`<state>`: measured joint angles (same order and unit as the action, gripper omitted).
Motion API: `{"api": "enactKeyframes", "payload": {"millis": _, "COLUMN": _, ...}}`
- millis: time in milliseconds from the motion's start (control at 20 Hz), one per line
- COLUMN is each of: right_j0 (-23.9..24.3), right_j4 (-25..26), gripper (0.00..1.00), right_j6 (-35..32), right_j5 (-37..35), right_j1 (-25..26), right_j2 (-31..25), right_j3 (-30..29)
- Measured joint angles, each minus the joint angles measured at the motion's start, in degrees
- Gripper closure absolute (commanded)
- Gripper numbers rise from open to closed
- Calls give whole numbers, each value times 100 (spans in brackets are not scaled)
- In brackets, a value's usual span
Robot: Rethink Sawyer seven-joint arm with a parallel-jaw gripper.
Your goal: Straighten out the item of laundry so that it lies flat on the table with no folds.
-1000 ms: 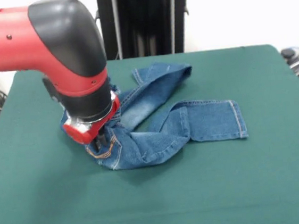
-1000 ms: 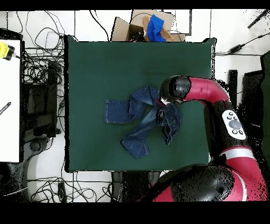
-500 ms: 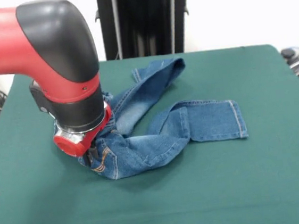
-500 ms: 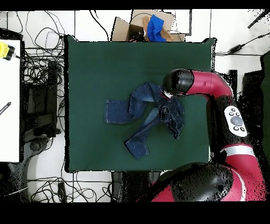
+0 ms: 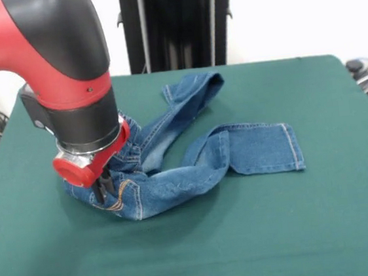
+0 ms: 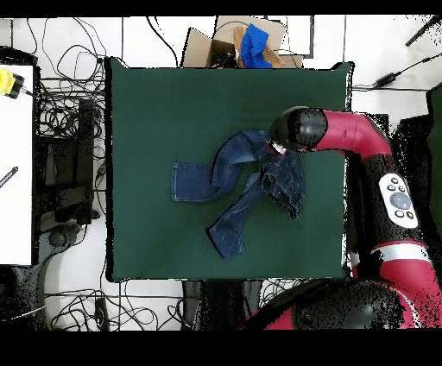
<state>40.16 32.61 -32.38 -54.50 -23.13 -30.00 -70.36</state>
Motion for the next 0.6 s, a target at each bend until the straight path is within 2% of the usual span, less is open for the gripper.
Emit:
{"api": "enactKeyframes", "payload": {"millis": 400, "right_j0": 183, "right_j4": 44, "gripper": 100, "right_j6": 53, "right_j5": 0, "right_j1": 22, "right_j2": -192, "right_j3": -17}}
{"api": "enactKeyframes", "payload": {"millis": 600, "right_j0": 196, "right_j4": 152, "gripper": 100, "right_j6": 346, "right_j5": 0, "right_j1": 96, "right_j2": -249, "right_j3": 6}}
